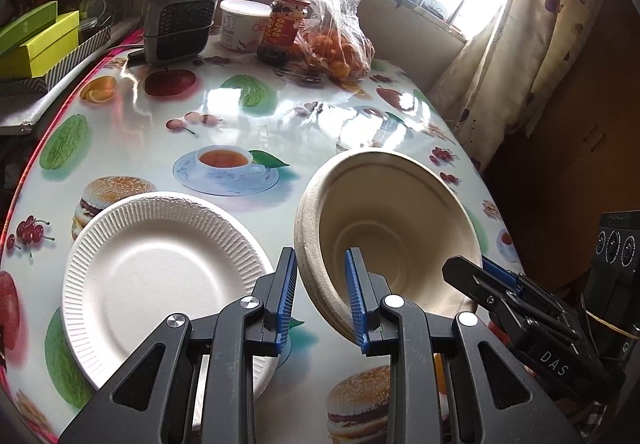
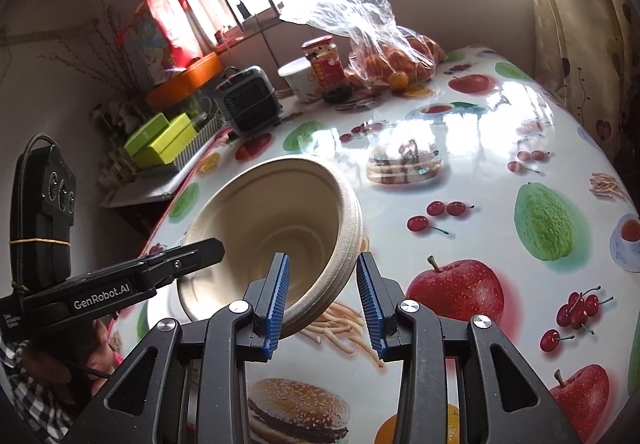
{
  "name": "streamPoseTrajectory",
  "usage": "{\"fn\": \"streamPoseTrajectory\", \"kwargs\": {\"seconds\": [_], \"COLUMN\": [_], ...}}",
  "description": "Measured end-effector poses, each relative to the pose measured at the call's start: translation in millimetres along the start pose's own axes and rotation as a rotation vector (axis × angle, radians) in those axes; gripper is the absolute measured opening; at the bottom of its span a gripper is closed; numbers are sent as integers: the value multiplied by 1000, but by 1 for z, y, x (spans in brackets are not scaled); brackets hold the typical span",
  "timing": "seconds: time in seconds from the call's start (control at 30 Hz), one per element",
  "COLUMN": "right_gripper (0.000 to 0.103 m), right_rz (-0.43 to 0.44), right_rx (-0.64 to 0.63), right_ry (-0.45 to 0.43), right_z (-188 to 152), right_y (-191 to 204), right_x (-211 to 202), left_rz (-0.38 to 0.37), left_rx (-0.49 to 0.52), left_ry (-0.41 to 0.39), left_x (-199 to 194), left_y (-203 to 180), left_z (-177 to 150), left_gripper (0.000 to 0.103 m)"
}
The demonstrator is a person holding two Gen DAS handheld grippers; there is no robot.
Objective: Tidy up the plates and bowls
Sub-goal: 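Carry the bowl stack with both tools over the white plate stack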
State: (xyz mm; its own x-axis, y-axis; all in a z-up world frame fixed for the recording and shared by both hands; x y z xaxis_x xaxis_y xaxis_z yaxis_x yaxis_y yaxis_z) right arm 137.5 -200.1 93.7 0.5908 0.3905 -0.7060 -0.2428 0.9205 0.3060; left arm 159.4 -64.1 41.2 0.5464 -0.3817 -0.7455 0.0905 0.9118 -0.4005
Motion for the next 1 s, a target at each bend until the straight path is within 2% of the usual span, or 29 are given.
{"fn": "streamPoseTrajectory", "kwargs": {"seconds": [1.0], "right_gripper": [35], "right_rz": [103], "right_rx": [-98], "right_ry": [55], "right_z": [1], "right_y": [67], "right_x": [42], "left_rz": [90], "left_rx": [-97], "left_ry": [-67], "left_x": [-40], "left_y": [69], "left_z": [-5], "left_gripper": [26]}}
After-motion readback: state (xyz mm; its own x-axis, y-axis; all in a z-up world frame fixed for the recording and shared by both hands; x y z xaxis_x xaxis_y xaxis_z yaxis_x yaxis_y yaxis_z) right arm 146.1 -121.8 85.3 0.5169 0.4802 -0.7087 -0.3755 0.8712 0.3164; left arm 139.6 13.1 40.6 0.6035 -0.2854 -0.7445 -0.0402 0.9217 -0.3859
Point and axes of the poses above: each gripper's, at about its wrist camera, not at the fingertips, and x roughly the way its jaws point, y to its left, z to its top, the point moved 6 cm from there along x, roughly the way its jaws point, and after that the axes turned 5 degrees about -x, right-handed, at the moved point
